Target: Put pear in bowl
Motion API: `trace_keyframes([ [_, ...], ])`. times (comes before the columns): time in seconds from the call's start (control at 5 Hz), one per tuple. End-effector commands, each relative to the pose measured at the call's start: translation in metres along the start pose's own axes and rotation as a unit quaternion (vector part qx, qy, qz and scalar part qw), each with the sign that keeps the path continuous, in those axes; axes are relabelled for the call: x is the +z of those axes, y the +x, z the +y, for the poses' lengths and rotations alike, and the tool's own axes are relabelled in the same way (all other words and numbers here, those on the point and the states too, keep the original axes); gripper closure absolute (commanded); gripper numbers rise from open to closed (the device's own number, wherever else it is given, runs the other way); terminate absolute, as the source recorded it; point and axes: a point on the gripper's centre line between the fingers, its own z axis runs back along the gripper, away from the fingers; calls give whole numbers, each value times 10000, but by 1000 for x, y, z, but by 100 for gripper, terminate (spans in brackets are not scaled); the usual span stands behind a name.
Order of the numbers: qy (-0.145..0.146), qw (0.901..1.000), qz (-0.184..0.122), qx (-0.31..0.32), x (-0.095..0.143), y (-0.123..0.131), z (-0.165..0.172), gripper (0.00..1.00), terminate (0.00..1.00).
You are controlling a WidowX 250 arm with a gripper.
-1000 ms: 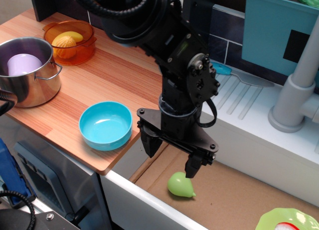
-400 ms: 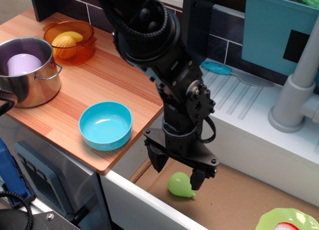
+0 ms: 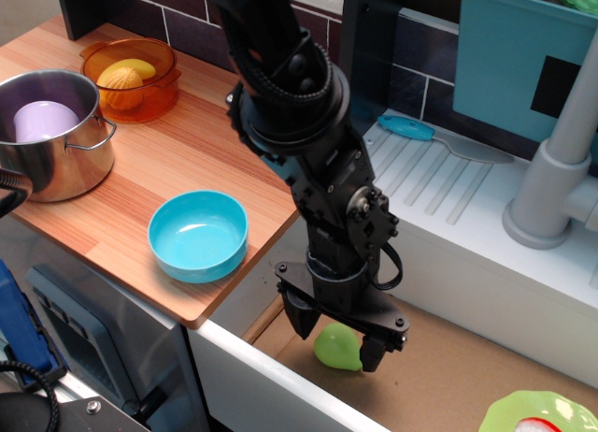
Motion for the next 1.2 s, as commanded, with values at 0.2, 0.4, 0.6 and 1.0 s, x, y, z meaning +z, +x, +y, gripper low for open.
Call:
trace_keyframes([
  [0.2,-184,9995,-245,-30,-14,10,3,0,0],
  [0.4,-213,9993,-312,-9,-21,11,5,0,0],
  [0.6,-242,9991,-332,59,-24,10,6,100,0],
  [1.0,50,9997,-248,43,0,14,-6,100,0],
])
